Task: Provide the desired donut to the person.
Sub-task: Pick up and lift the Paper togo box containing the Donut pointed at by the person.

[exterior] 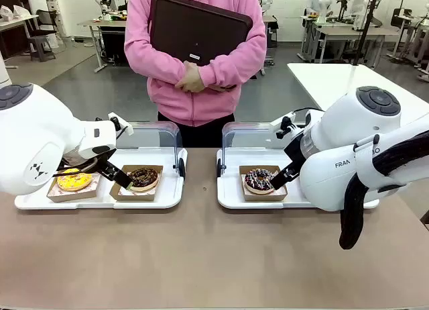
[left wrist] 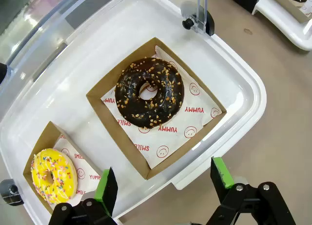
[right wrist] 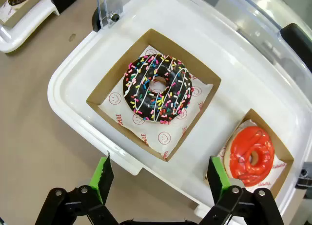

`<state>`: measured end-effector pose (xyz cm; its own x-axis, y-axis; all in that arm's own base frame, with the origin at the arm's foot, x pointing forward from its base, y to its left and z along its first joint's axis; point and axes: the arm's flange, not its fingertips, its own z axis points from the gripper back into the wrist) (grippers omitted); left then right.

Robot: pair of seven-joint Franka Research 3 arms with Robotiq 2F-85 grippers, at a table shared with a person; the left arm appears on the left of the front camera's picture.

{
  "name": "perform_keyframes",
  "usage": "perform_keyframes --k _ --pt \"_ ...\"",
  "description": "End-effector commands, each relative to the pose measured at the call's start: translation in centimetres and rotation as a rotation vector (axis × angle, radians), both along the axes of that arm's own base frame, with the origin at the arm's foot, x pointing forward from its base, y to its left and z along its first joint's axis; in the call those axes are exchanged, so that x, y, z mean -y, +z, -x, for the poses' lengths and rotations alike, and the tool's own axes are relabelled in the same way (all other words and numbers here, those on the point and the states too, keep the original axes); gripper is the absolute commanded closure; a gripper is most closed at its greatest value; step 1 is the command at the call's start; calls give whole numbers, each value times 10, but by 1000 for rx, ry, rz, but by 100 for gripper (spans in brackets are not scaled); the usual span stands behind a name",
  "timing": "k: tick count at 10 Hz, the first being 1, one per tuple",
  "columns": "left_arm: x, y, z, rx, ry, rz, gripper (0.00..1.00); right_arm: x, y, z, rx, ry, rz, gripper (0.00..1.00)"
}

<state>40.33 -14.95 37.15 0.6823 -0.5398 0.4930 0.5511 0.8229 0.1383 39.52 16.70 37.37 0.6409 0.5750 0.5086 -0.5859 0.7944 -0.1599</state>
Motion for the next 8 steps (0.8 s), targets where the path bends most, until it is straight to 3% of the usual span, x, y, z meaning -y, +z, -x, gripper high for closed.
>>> perform_keyframes --k 1,8 --pt "0 0 0 0 0 0 0 0 0 0 0 0 0 0" --pt "0 0 0 0 0 0 0 0 0 0 0 0 0 0"
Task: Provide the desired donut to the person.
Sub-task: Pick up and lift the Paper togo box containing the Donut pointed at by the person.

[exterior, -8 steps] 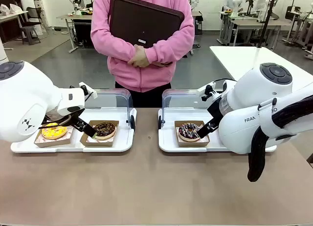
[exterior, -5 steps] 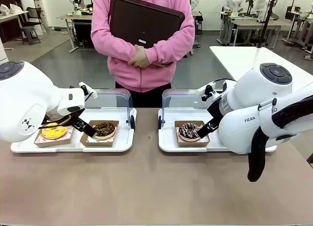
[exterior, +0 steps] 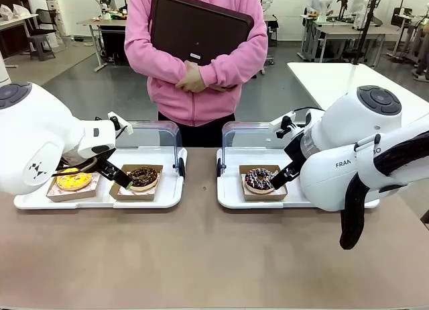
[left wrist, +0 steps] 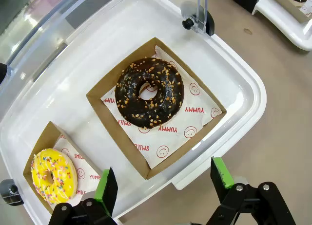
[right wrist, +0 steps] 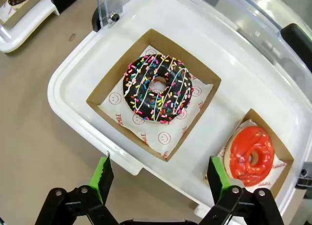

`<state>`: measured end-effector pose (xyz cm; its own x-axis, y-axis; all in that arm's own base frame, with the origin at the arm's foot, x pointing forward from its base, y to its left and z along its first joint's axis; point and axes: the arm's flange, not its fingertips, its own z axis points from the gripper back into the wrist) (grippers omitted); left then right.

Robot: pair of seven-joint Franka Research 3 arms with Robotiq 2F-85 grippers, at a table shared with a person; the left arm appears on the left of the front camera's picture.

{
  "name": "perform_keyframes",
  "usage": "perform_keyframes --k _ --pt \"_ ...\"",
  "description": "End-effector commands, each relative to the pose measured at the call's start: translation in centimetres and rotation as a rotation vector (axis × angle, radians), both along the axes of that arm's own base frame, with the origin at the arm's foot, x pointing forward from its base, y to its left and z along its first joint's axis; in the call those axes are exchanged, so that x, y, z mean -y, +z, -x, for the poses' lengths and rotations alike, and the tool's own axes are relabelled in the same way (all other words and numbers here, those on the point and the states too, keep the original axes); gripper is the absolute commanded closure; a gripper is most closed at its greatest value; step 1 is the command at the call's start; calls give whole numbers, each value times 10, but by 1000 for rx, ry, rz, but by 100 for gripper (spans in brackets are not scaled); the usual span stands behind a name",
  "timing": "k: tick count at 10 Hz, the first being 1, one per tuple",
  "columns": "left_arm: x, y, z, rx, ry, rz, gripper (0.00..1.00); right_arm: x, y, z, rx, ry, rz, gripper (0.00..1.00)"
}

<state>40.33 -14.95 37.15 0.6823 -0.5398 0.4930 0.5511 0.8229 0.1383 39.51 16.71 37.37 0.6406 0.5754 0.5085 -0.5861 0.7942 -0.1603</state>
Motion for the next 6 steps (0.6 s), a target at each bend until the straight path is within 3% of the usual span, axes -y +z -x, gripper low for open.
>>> perform_keyframes --k 1,6 --pt "0 0 0 0 0 0 0 0 0 0 0 0 0 0" --pt "0 0 0 0 0 0 0 0 0 0 0 0 0 0"
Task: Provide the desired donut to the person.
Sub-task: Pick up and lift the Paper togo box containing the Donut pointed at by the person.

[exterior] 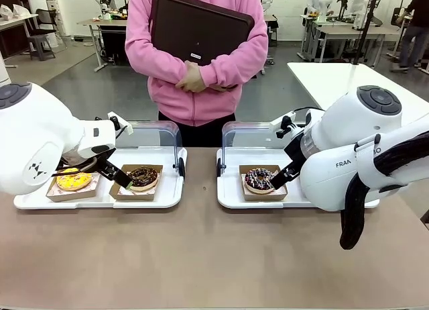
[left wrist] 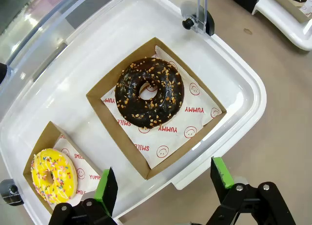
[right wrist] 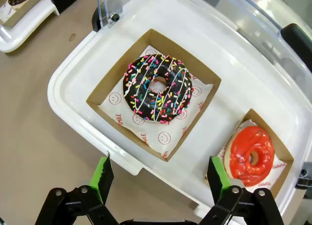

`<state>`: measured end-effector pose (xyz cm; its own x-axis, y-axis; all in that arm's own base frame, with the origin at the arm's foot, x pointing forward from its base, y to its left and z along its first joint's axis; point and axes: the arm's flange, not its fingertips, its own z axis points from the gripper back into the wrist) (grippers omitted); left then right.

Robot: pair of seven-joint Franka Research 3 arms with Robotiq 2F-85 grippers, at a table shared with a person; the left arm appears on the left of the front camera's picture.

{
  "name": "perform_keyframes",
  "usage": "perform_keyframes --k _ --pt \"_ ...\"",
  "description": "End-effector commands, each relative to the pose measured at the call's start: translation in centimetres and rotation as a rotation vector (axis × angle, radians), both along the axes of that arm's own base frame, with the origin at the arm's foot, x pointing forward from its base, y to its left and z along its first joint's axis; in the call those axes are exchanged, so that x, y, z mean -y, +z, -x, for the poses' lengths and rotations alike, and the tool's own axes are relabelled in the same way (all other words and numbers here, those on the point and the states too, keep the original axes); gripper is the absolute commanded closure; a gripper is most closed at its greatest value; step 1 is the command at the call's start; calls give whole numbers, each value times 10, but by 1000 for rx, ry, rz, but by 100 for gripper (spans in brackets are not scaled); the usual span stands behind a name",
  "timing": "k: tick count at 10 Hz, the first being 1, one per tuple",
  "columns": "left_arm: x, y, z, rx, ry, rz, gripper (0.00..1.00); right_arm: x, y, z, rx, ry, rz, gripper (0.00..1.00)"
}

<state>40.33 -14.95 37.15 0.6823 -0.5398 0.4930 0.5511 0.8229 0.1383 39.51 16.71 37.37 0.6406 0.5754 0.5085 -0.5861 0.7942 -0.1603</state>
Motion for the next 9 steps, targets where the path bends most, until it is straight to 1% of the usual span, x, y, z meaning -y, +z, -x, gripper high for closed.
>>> perform_keyframes --k 1,3,4,5,6,7,8,9 --pt "0 0 0 0 0 0 0 0 0 0 0 0 0 0" --pt "0 0 0 0 0 0 0 0 0 0 0 0 0 0" --pt "-17 20 4 -10 -7 14 0 7 22 1 -28 35 -13 0" --pt "-44 37 11 -23 -9 41 0 31 45 6 -48 41 -20 0" --pt "-70 50 20 -39 -25 90 0 62 66 15 -53 57 -43 0" --pt "-101 63 21 -42 -45 122 0 97 88 23 -76 97 -107 0" --pt "-122 67 29 -49 -78 164 0 127 98 32 -72 135 -162 0" --pt "-140 71 37 -37 -112 198 0 156 104 40 -57 190 -219 0"
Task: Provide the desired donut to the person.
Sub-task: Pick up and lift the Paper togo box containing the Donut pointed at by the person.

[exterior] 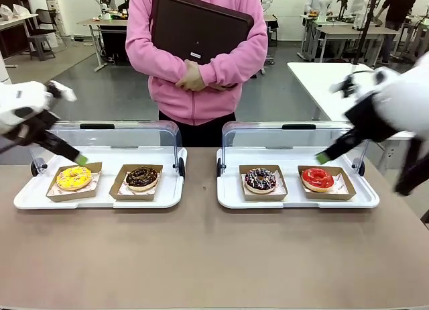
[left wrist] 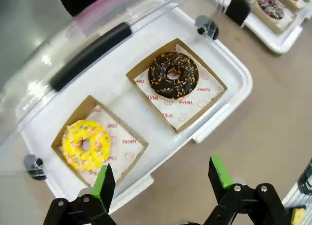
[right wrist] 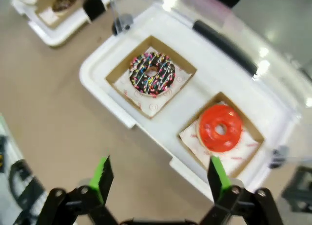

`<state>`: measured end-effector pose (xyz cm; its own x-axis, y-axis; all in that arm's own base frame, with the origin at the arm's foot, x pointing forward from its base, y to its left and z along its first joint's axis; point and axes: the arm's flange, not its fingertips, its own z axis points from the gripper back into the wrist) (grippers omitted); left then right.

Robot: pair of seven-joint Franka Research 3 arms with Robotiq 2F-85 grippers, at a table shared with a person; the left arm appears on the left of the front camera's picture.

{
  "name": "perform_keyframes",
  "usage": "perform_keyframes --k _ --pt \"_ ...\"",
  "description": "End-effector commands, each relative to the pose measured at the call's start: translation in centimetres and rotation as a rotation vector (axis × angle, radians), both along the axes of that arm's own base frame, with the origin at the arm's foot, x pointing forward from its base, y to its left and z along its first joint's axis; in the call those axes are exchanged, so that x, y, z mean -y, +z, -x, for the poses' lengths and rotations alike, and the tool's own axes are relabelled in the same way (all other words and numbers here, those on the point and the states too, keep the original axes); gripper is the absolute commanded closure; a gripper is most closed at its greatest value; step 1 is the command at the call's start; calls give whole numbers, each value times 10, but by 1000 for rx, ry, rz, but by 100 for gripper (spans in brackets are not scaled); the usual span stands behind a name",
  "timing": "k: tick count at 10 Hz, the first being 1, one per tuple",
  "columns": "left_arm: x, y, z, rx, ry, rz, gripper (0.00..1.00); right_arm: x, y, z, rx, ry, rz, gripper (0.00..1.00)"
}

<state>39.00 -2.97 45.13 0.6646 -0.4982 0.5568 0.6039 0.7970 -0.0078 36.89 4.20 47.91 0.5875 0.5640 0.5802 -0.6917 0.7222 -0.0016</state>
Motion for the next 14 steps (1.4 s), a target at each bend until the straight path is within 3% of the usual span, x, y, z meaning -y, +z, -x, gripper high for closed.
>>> perform_keyframes --k 1,3,5,9,14 --pt "-40 -2 26 10 -64 67 0 56 4 21 20 119 -103 0" --pt "-69 1 36 59 -84 120 0 102 10 35 141 202 -166 0" --pt "-91 4 37 96 -69 169 0 128 13 38 206 190 -239 0" --pt "-104 10 47 170 -42 186 0 138 19 42 262 179 -270 0" --pt "-101 16 47 194 -46 207 0 135 31 51 293 176 -267 0"
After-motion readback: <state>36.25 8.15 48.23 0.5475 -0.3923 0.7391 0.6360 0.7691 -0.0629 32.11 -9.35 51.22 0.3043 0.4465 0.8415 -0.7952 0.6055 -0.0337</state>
